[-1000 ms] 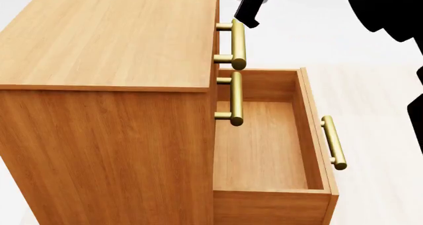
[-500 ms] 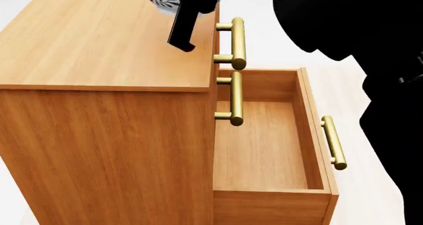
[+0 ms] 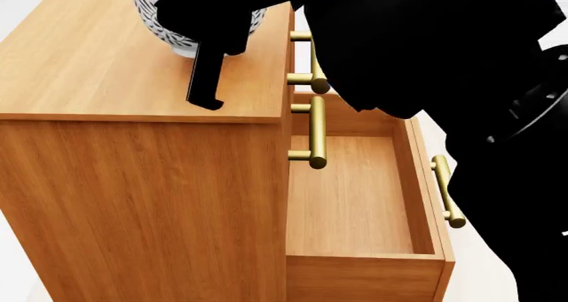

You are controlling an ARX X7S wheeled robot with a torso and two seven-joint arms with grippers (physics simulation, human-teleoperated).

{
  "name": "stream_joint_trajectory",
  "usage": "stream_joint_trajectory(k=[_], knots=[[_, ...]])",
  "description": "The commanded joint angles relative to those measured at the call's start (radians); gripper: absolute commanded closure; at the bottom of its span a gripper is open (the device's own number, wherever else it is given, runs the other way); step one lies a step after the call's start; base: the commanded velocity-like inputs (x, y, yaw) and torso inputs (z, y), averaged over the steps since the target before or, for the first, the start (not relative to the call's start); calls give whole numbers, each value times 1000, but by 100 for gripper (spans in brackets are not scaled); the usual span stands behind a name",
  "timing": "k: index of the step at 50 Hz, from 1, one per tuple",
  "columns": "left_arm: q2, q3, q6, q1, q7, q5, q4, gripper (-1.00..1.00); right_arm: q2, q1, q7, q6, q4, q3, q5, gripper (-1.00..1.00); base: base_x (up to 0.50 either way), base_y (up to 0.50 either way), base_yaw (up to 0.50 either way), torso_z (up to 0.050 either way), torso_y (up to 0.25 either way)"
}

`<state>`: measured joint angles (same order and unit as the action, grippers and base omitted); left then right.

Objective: Put the bowl on top of the cabinet.

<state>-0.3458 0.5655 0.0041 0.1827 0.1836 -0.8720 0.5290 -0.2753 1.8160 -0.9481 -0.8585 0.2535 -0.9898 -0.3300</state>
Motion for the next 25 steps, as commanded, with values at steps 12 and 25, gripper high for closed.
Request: stream_joint_trajectory(k=[12, 25], knots=[[-1, -6, 7, -3, -3, 3, -7, -100, 2, -9, 5, 1, -11, -27, 15, 100, 0, 0, 0, 0, 0], [-3, -7, 7, -1, -1, 2, -7, -100, 2, -11, 11, -22, -20, -24, 6, 100, 0, 0, 0, 0, 0]])
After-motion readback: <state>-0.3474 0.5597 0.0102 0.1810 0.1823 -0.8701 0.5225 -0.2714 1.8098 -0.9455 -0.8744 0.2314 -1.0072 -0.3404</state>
